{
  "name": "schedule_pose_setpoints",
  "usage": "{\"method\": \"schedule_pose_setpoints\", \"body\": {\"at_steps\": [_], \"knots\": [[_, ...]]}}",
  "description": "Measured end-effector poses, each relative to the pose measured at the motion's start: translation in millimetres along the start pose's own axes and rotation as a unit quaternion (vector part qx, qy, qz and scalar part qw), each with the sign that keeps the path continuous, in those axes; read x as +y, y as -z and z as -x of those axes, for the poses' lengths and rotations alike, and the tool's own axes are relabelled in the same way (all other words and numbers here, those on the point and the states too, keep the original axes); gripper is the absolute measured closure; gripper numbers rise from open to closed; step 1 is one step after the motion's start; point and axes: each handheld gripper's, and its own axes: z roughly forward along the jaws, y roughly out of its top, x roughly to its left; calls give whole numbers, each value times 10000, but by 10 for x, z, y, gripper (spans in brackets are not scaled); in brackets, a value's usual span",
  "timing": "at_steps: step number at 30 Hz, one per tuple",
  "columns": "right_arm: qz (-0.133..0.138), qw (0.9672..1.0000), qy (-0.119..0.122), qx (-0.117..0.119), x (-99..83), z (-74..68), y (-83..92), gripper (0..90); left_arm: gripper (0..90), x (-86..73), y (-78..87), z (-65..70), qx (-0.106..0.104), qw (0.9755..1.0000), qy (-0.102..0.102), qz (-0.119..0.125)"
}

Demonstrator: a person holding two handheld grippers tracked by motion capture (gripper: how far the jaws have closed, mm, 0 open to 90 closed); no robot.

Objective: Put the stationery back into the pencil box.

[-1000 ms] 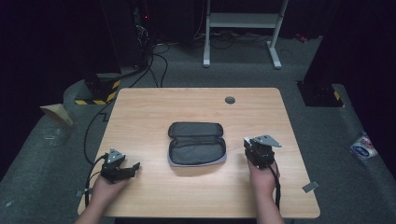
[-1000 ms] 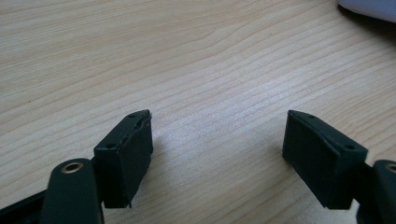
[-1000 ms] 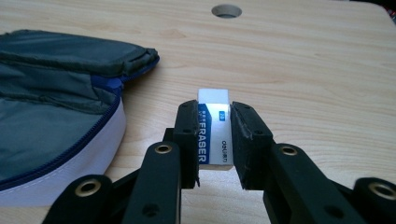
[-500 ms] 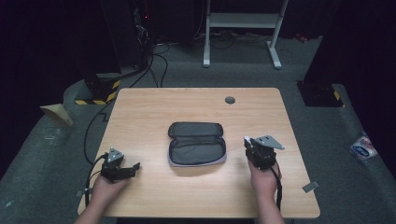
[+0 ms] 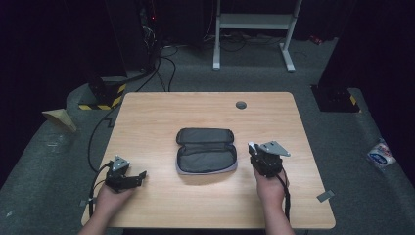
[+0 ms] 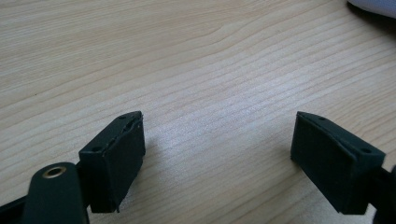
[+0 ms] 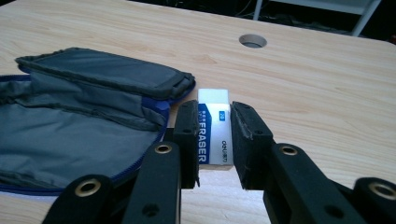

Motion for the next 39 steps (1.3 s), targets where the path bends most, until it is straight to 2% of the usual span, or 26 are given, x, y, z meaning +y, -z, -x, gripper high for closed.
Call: {"method": "schedule_pose_setpoints", "body": {"at_steps": [16, 25, 33, 39], "knots": [[32, 9992, 187, 358, 85, -330, -100, 727, 178, -3, -1, 5, -7, 10000, 16, 14], [18, 9974, 352, 633, 109, -600, -205, 727, 179, -5, 2, 8, -6, 10000, 18, 13], [-34, 9960, 419, 784, 130, -716, -257, 727, 181, -9, 6, 11, 6, 10000, 26, 18], [-86, 9938, 538, 974, 116, -832, -354, 727, 181, -7, 3, 12, -2, 10000, 33, 21]]}}
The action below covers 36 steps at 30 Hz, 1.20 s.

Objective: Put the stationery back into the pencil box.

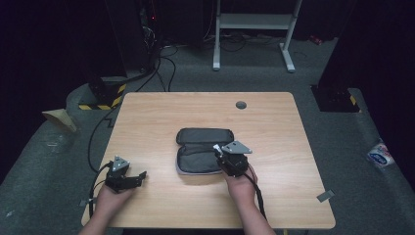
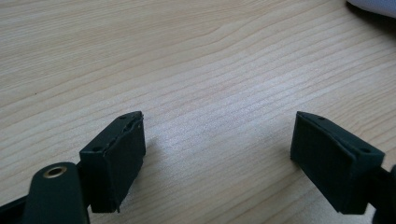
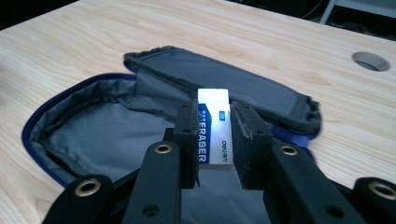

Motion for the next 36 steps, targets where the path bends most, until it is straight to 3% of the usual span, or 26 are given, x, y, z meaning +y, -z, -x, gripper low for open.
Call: {"method": "schedule_pose_setpoints", "body": {"at_steps": [19, 27, 36], "knots": [[-29, 9993, 178, 330, 36, -323, -147, 727, 185, 0, 1, -1, -6, 10000, -15, 4], [-190, 9981, 188, 552, 37, -500, -280, 726, 184, 0, 1, -1, -5, 10000, -19, 3], [-450, 9955, 356, 751, -6, -694, -455, 725, 185, 0, 1, -1, -4, 10000, -22, 3]]}}
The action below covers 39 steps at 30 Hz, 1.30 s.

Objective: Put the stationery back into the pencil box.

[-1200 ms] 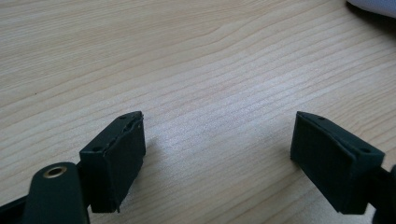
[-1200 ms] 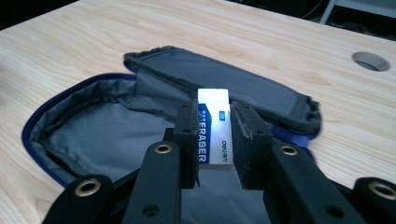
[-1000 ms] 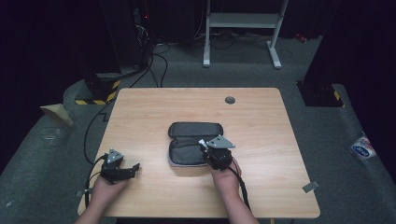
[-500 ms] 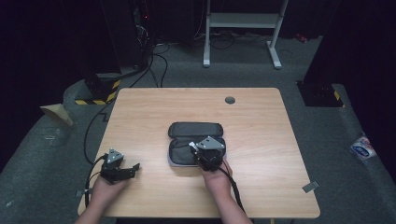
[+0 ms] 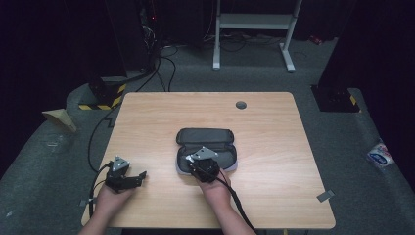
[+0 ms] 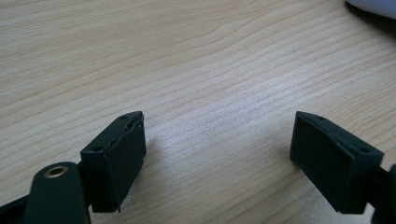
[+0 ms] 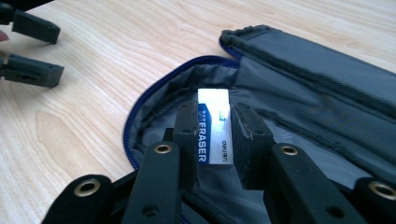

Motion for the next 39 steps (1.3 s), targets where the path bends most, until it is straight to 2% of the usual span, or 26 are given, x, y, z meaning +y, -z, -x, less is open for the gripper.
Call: {"method": "schedule_pose_setpoints", "body": {"at_steps": [7, 11, 17, 24, 29, 32, 39], "knots": [[-29, 10000, 57, 43, -3, -53, -12, 719, 186, -1, 0, 4, 5, 10000, 20, 3], [9, 9999, -60, 136, 2, -64, 19, 659, 186, -1, 1, 4, -1, 10000, 20, 1], [98, 9999, -93, 105, 14, -33, 98, 646, 187, -2, 1, 4, -3, 10000, 20, 3], [144, 9997, -204, -5, -15, 82, 209, 583, 187, -2, 0, 6, -1, 10000, 34, 13], [232, 9994, -184, -166, -41, 167, 270, 509, 187, -2, 0, 7, 7, 10000, 39, 11], [365, 9986, -245, -294, -73, 273, 349, 456, 185, -3, 2, 6, 19, 10000, 43, 4], [483, 9969, -331, -520, -151, 467, 513, 418, 185, -4, 4, 3, 30, 10000, 37, 5]]}}
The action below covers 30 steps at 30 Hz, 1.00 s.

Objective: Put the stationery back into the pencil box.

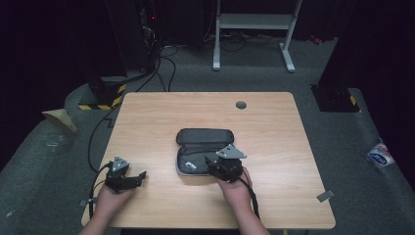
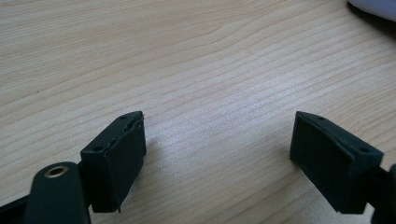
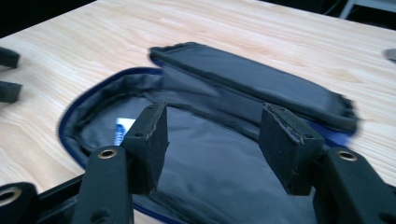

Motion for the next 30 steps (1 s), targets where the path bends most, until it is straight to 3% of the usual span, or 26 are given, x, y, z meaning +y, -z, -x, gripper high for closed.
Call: {"method": "schedule_pose_setpoints", "body": {"at_steps": [7, 11, 13, 15, 18, 21, 22, 30], "knots": [[109, 9994, -160, -280, -99, 297, 194, 385, 185, -1, 1, 1, 8, 10000, 8, -2], [161, 9982, -360, -450, -206, 574, 335, 312, 185, -1, 1, 1, 11, 10000, 11, -3], [167, 9980, -403, -459, -218, 597, 346, 296, 185, -1, 1, 1, 10, 10000, 12, -2], [201, 9966, -444, -659, -303, 754, 428, 258, 185, -1, 1, 1, 11, 10000, 12, -2], [168, 9953, -503, -805, -362, 851, 477, 226, 184, -2, 2, 1, 14, 10000, 12, -2], [4, 9924, -691, -1020, -497, 1033, 537, 168, 185, -2, 2, 1, 13, 10000, 14, -2], [4, 9924, -691, -1020, -497, 1033, 537, 168, 185, -2, 2, 1, 13, 10000, 11, -2], [-534, 9834, -816, -1529, -806, 1289, 615, 145, 185, -3, 3, 2, 12, 10000, 18, -3]]}}
